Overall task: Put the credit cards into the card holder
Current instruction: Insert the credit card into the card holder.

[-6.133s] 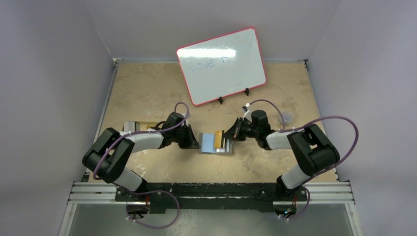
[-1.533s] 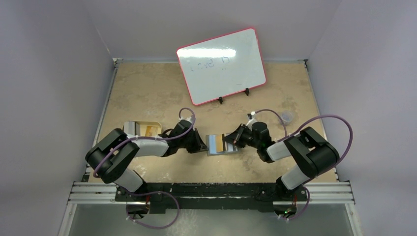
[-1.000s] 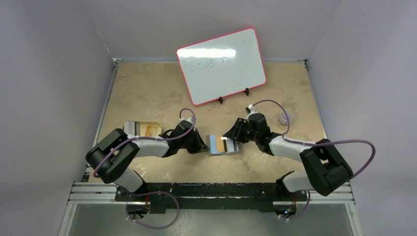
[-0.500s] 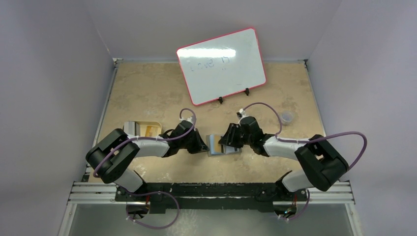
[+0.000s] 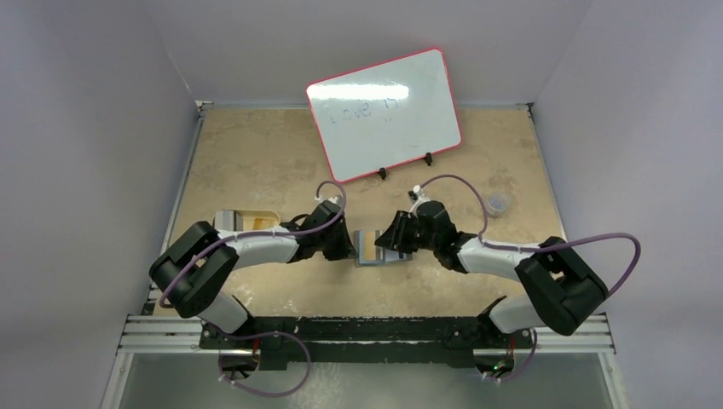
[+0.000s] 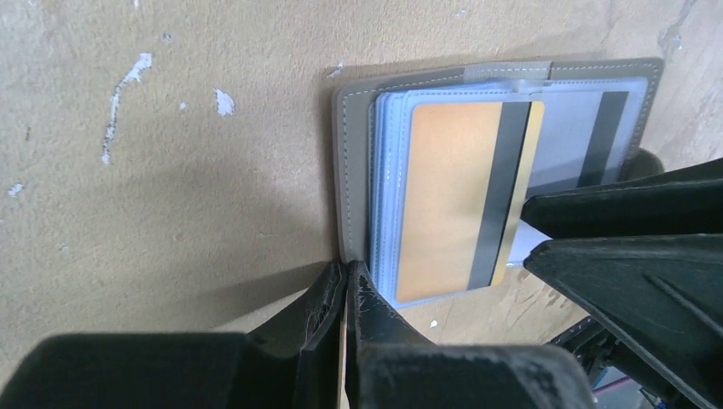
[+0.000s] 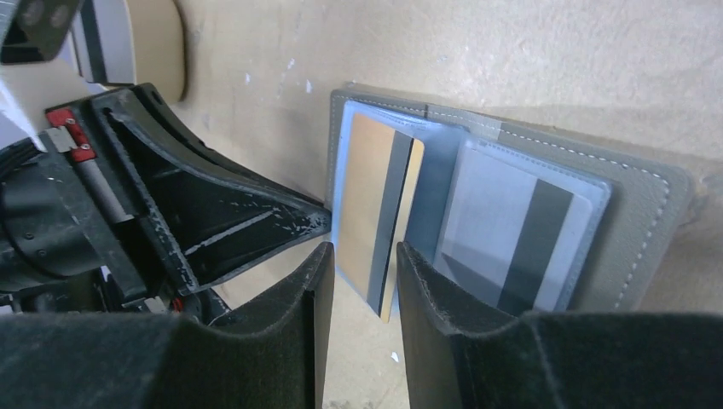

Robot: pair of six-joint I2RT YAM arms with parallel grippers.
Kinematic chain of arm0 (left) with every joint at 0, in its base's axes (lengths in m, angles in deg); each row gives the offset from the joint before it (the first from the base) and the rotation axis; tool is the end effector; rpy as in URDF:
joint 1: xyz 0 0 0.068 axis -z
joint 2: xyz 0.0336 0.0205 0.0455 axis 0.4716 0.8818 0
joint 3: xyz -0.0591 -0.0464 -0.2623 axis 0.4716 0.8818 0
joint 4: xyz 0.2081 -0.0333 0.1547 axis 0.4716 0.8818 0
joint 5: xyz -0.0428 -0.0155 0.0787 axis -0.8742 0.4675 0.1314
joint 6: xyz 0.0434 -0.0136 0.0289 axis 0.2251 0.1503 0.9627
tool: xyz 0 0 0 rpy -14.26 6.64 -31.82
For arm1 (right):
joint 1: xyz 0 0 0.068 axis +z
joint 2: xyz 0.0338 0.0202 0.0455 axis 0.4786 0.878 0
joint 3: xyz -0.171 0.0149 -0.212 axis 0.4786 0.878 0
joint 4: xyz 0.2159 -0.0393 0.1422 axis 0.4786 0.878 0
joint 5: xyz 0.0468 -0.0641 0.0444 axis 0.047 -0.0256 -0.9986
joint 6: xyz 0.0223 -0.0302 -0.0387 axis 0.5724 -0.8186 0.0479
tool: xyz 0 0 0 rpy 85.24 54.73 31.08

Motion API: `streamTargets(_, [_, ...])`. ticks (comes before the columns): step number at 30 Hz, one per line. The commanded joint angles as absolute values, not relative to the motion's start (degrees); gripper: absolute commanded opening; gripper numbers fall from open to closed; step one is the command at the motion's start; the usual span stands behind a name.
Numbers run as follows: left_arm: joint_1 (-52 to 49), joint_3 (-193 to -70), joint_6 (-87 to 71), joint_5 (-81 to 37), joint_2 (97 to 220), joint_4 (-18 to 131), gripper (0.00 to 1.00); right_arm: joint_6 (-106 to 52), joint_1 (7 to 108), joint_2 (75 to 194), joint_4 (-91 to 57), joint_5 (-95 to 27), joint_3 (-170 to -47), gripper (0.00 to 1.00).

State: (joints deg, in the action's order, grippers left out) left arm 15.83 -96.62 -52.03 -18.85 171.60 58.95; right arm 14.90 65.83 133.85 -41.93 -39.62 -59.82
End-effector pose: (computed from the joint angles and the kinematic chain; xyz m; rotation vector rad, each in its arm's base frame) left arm 0.1999 -0.1971 0.1395 -0.2337 2.6543 -0.7875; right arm 0.2062 0.1670 0.1598 0.0730 2.2752 1.1038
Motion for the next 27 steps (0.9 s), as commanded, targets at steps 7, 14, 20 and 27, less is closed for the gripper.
streamTargets(7, [15.97, -99.61, -49.39, -16.25, 171.64, 61.95, 0.00, 12.69, 66.24, 133.48, -44.34, -40.17, -62.47, 0.40])
streamTargets(14, [15.95, -101.08, -50.91, -13.84, 166.72, 64.35, 0.13, 12.77, 66.25, 132.60, -39.14, -40.74, -63.12, 0.41])
streamTargets(20, [15.96, -99.76, -53.98, -13.58, 162.95, 59.67, 0.23, 12.56, 66.12, 129.82, -36.07, -37.37, -63.67, 0.29])
streamTargets(27, [16.02, -97.66, -56.56, -14.99, 163.44, 52.60, 0.28, 11.43, 66.12, 130.89, -33.14, -33.99, -64.80, 0.18])
